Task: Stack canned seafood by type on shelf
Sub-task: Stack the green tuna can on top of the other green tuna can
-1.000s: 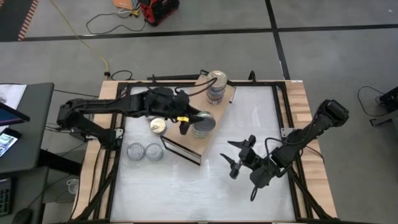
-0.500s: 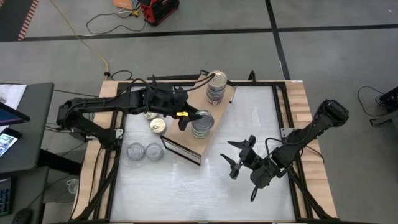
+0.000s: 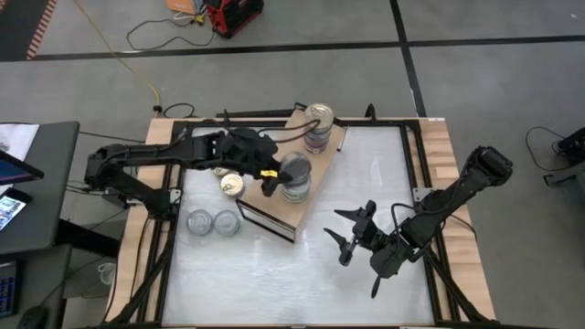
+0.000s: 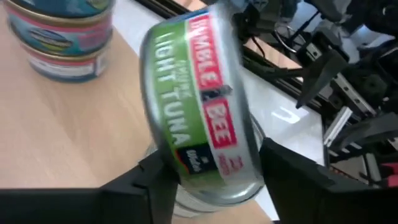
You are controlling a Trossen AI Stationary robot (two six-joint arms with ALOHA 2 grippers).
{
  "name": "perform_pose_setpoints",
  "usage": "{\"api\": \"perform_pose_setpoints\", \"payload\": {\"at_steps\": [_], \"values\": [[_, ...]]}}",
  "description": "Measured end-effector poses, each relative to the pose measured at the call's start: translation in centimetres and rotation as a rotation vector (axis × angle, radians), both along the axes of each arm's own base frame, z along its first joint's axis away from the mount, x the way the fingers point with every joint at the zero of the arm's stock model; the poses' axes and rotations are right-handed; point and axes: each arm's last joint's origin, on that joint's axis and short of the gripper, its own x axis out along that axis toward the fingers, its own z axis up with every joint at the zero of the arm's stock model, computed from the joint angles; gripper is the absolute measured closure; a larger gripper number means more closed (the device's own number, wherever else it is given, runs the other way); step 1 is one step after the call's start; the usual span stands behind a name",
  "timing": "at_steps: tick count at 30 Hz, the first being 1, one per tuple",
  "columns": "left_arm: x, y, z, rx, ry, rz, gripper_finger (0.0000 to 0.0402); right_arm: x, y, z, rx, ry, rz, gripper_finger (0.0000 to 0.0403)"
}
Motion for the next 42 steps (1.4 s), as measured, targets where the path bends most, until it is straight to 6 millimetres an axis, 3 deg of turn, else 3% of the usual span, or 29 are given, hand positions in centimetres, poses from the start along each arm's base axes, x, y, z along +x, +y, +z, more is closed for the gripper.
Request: {"api": "perform_pose_setpoints", "payload": {"at_steps": [9, 23, 28, 30, 33, 36, 42], "values": [[-0.7, -0.2, 0.8, 0.041, -0.020, -0.022, 0.0151, -0.1, 0.1, 0.0, 0.005, -0.003, 0.004, 0.0101], [-2.4, -1.9, 1.3, 0.057, 0.034, -0.031, 0.0149, 0.0, 0.1, 0.1, 0.014, -0.014, 0.003, 0.0101], [-3.6, -2.1, 2.4, 0.124, -0.001, -0.050, 0.0149, -0.1, 0.1, 0.1, 0.002, -0.010, -0.008, 0.0101], [-4.6, -2.4, 3.4, 0.206, -0.033, -0.041, 0.0149, -0.4, -0.3, -0.3, -0.047, 0.009, -0.065, 0.0101], [-6.0, -3.2, 4.5, 0.323, -0.065, -0.013, 0.0149, -0.3, -2.7, -1.4, -0.008, 0.107, -0.127, 0.0101], [-7.1, -4.7, 4.8, 0.347, -0.057, -0.067, 0.0149, -1.8, -4.2, -3.1, 0.008, 0.274, -0.192, 0.0101], [-9.0, -8.1, 4.9, 0.423, -0.047, -0.155, 0.0149, -4.7, -4.2, -3.8, 0.162, 0.387, -0.283, 0.0101]]}}
